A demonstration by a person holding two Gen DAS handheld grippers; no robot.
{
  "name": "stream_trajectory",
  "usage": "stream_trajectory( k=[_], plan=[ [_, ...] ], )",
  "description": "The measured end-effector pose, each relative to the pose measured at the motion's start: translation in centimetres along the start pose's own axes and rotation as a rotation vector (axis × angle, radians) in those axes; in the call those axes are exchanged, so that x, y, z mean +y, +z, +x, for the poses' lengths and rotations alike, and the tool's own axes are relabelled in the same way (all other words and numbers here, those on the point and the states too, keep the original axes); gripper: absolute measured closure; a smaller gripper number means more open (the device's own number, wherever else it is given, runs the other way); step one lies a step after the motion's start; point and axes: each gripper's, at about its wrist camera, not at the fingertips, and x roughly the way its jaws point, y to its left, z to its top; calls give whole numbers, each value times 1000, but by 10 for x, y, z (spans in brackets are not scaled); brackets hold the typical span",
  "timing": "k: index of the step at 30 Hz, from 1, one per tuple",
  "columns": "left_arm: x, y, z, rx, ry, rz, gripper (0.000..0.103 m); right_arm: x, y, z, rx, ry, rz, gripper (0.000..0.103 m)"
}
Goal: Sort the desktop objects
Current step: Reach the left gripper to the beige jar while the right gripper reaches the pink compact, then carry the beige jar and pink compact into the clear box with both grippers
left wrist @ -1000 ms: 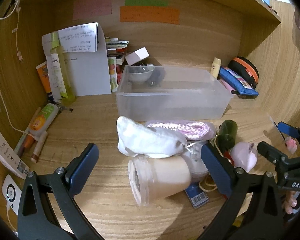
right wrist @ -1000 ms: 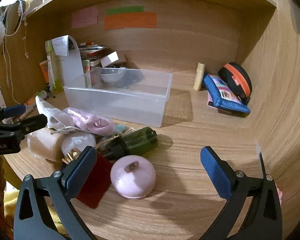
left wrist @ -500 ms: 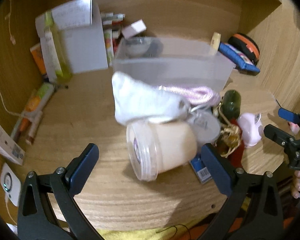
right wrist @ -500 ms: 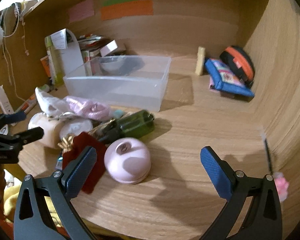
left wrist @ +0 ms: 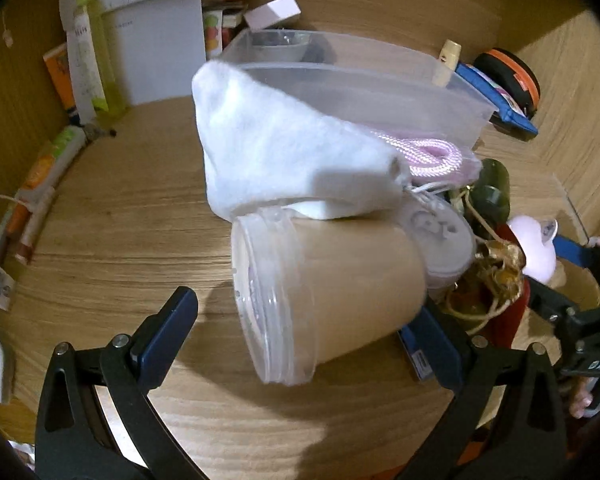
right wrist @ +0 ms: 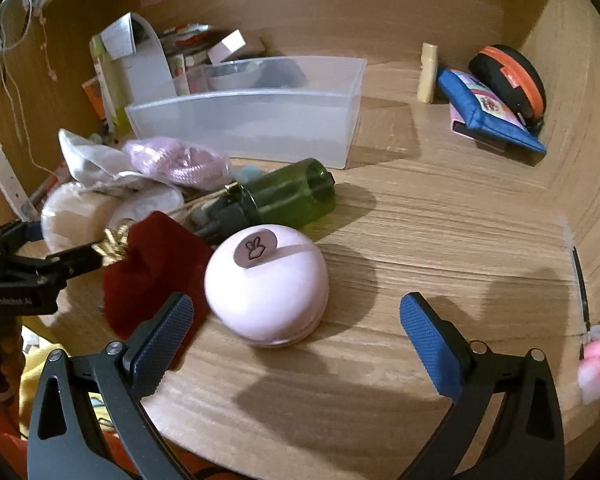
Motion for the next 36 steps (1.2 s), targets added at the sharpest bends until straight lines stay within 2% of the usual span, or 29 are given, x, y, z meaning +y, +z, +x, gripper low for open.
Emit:
stream_trajectory(
  k=[4,12,13,16,25,29,31,33,36],
  plan=[
    [3,4,6,3,-28,-23,0,1,2,8,7,5,-14,14],
    [3,7,10,-40,-30,-32,0,12,0,10,-14,17,-72,40],
    [3,7,9,-46,-35,-30,3,12,0,10,-15,20,-76,43],
    [2,7,7,-63,-59,-29,16,12,0,11,-16,25,-77,43],
    [7,3,4,-88,-7,-45,17,1,0,6,-23,22,-36,43],
    [13,1,-7,-125,17,-68,19,-5,3,-2,-48,17,-17,43],
    [12,3,-17,-161,46,-59,34,-8,7,-5,-61,13,-11,43],
    [11,4,-21,-185,68,-52,36,-9,10,-8,-74,5,-8,43],
    [16,5,-22,-195,44,-72,36,-13,19,-14,-99,3,0,43]
  ],
)
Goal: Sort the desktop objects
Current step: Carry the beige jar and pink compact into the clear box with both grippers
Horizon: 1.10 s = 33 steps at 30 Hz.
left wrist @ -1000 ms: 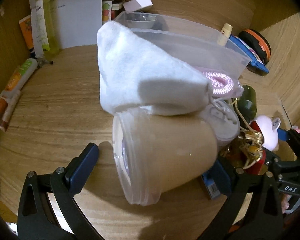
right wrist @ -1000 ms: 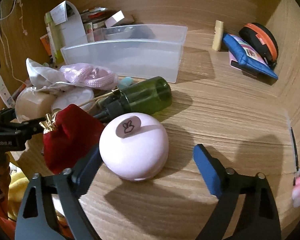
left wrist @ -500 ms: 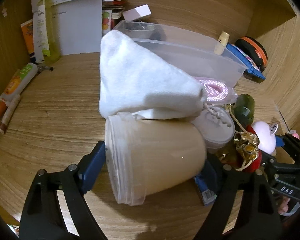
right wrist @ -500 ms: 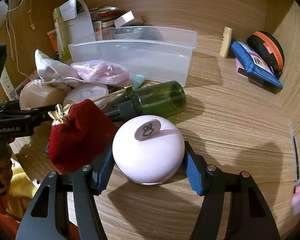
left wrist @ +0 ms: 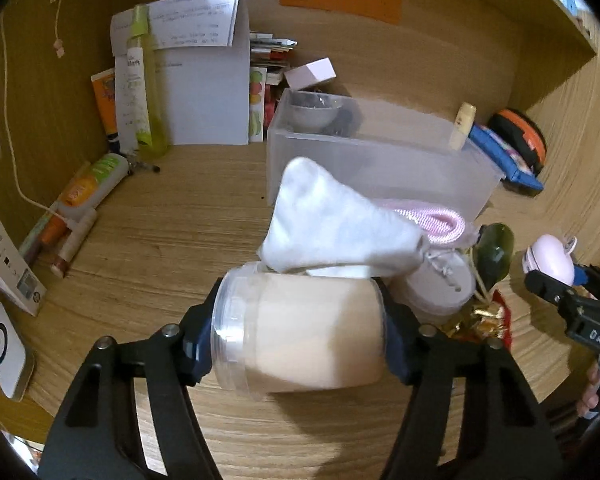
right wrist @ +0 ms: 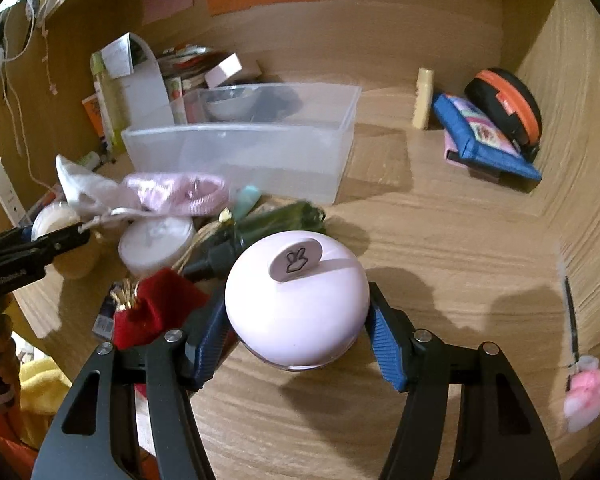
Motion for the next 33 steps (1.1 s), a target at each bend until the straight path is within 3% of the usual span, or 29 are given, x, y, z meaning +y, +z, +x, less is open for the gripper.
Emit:
stream_trajectory(
  k=[8,22,28,33],
  plan=[
    [9,9,-8,-56,9,-19,37,-5,22,-11,-52,10,2,43],
    [13,79,-43,-173,-45,13,37,-7,64,-16,-100,29,-25,43],
    [4,115,-36,-213,-49,43,36,-9,91,-13,-129,44,-45,43],
    [1,143,-16,-190,-60,54,36,-12,113,-3,-142,53,-53,43]
  ],
)
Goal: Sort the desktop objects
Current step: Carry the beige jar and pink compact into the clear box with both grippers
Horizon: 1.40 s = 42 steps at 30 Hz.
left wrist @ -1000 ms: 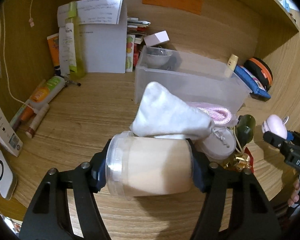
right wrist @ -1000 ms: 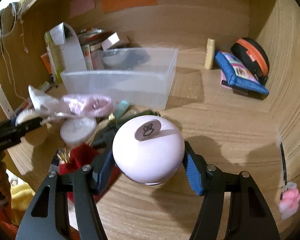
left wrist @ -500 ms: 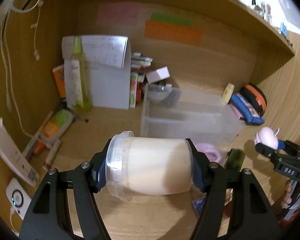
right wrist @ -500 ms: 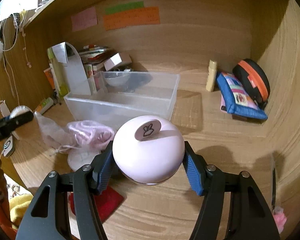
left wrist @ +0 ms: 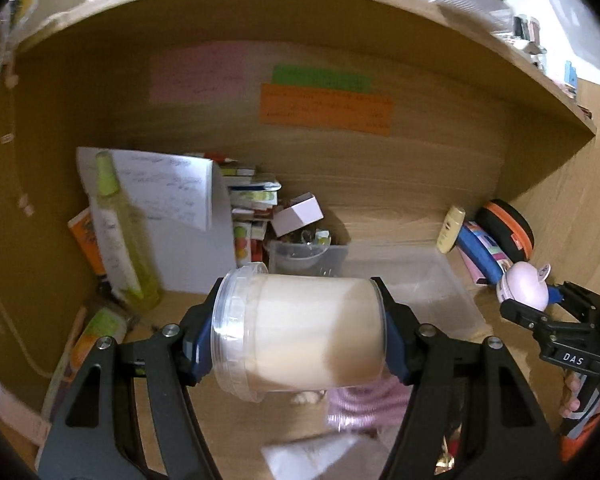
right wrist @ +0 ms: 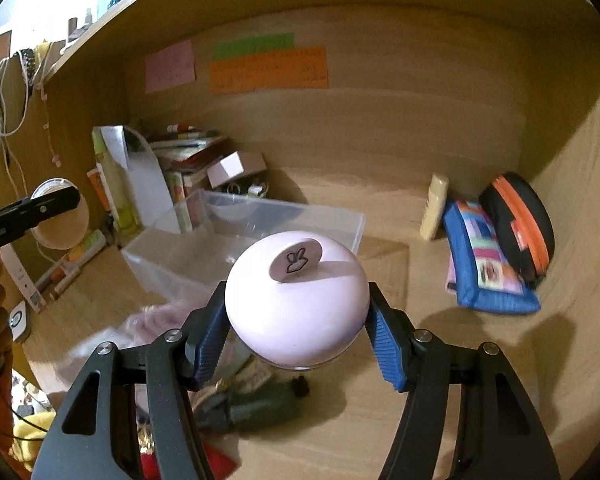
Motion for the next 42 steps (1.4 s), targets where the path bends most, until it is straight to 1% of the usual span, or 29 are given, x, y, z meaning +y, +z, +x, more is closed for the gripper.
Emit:
stream_trajectory(
  k=[6,12,19,24,31,34,37,42],
  plan=[
    [-4,9,41,66,-18,14,37,-3,16,26,20,21,-3,43],
    [-14,7,80,166,-75,50,37,1,23,58,66,45,-19,43],
    [-25,1,117,260,-102,109,37,7,27,98,151,52,-67,43],
    [-30,-2,139,323,-104,146,37,12,27,122,224,62,-117,43],
    [-38,-12,160,384,-84,212,37,19,24,145,287,61,-185,43],
    [-44,-15,169,412,-80,244,36,21,23,154,309,53,-202,43],
    [-45,-18,174,433,-81,253,37,20,25,161,330,60,-203,43],
    [-51,-22,177,412,-51,287,37,20,26,169,362,66,-204,43]
  ],
)
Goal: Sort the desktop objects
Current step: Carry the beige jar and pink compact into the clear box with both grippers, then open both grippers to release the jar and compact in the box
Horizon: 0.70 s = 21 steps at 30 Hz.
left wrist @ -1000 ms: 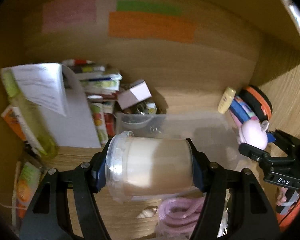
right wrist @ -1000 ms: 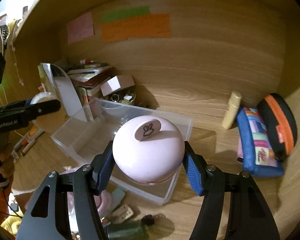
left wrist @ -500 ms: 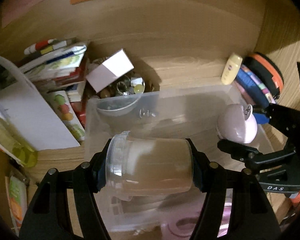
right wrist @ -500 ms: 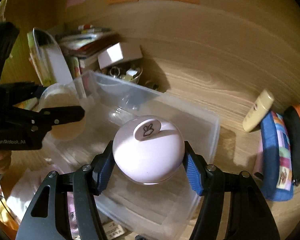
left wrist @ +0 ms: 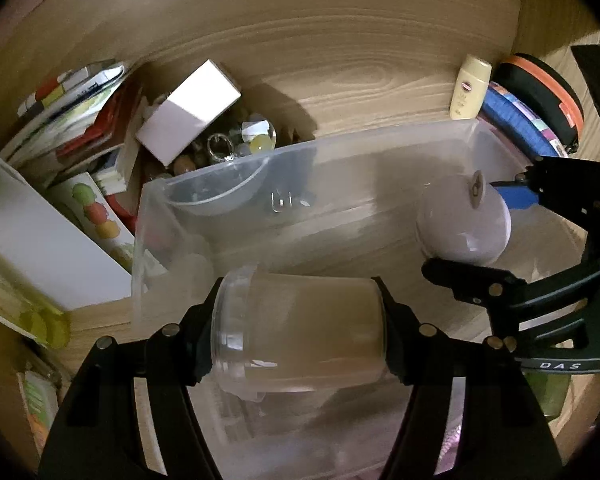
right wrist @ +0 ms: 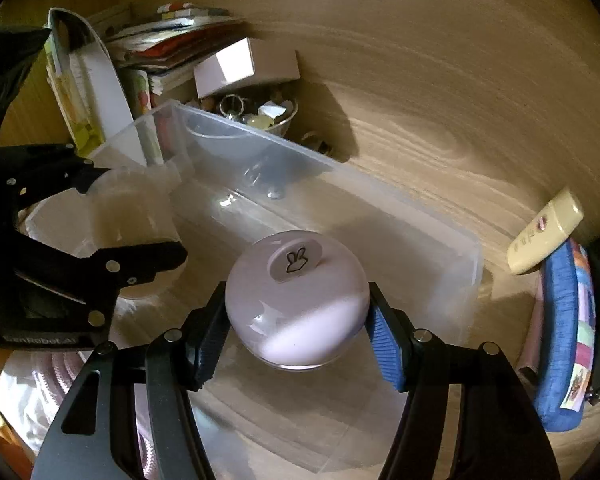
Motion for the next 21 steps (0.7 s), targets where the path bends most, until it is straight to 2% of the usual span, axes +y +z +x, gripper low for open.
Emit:
stream_trajectory(
  k=[4,12,15,17,21],
  plan=[
    [-2,-2,4,3,28,25,36,0,1,2,14,-15,-2,43],
    [-2,0,4,2,38,40,36,0,0,2,37,-24,-3,43],
    [-4,-1,1,-15,69,50,34,-1,-1,2,28,-40,2,39],
    [-4,-1,-2,-20,74,55,30,-3,-2,0,11,-53,5,34],
    [-3,-1,-10,-47,69,47,19,-9,-5,-8,-21,-26,44,34]
  ],
)
